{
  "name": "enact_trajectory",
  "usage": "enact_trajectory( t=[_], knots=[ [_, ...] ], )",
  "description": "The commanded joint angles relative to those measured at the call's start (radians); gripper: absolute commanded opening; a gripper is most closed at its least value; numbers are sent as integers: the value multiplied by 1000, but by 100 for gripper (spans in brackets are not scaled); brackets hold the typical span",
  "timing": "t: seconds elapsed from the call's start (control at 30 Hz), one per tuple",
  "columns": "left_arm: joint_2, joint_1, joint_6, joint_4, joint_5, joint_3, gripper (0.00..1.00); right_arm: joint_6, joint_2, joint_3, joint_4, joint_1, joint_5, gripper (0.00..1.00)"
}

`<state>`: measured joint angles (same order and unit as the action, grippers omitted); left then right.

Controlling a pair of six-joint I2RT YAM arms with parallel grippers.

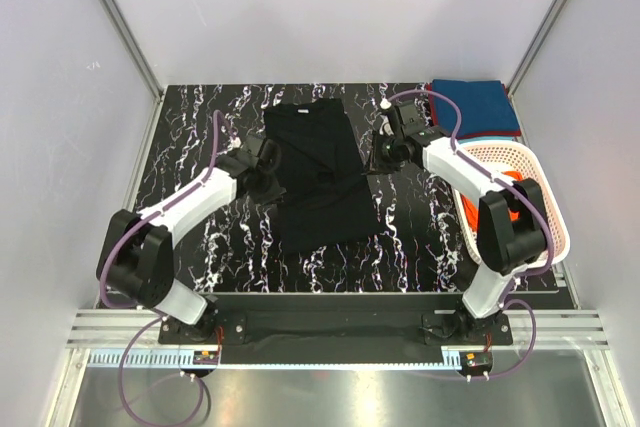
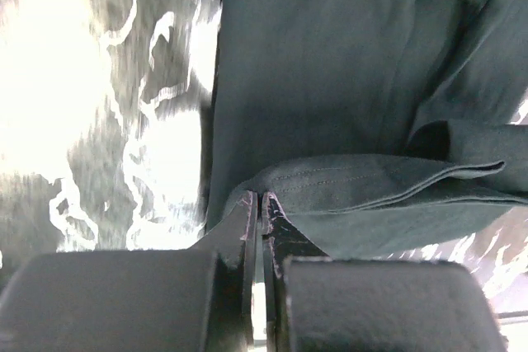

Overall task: Fold and stack the t-shirts
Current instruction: Fold the tshirt

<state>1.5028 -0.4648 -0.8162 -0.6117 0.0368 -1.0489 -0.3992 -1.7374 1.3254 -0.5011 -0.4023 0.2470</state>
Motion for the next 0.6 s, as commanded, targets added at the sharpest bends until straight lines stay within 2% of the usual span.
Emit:
enact_trajectory(
  t=[0.0,0.33,0.57],
  knots=[
    [46,38,57,44,-81,-74,0,34,-49,101,1,20,55,0],
    [192,113,68,64,-127,-168,0,37,-197,265,-31,59,107,0],
    [191,153,57,66,-143,-201,0,54,-221,348,-79,85,104,0]
  ],
)
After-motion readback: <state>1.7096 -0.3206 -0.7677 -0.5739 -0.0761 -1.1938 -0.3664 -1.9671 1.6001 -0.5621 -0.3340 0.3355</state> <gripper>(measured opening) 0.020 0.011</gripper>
